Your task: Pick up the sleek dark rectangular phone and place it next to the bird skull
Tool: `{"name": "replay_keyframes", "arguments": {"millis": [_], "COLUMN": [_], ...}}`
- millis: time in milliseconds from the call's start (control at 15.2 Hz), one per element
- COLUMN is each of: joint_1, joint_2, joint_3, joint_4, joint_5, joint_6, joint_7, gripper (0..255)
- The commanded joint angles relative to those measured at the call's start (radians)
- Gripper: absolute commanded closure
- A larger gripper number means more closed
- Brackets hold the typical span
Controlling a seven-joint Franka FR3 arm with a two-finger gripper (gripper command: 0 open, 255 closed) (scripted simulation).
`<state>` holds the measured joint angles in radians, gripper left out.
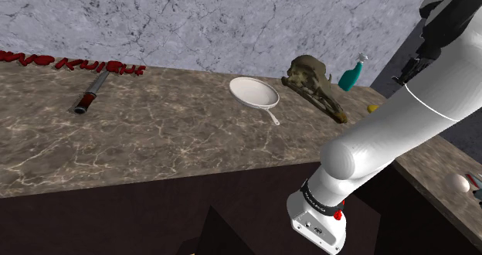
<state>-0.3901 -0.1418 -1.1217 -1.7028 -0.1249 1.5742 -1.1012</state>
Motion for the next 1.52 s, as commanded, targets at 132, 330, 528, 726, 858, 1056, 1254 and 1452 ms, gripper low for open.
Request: {"name": "replay_keyframes", "arguments": {"millis": [132,330,528,726,858,1056,1254,1452], "joint_1": [-0.001,-0.004,-0.005,-0.006,-0.006,-0.006,-0.004,-0.002], "joint_2": [0.008,0.000,-0.003,-0.001,0.002,0.011,0.025,0.043], "joint_3": [-0.011,-0.009,-0.011,-0.015,-0.019,-0.028,-0.038,-0.050], "joint_4": [-0.046,-0.090,-0.132,-0.171,-0.196,-0.232,-0.266,-0.298], "joint_5": [0.004,-0.003,-0.007,-0.007,-0.005,0.001,0.012,0.027], "joint_6": [0.053,0.093,0.133,0.173,0.200,0.241,0.282,0.323], "joint_7": [-0.009,-0.003,0.000,0.000,-0.002,-0.007,-0.015,-0.027], "gripper": [255,255,255,255,255,255,255,255]}}
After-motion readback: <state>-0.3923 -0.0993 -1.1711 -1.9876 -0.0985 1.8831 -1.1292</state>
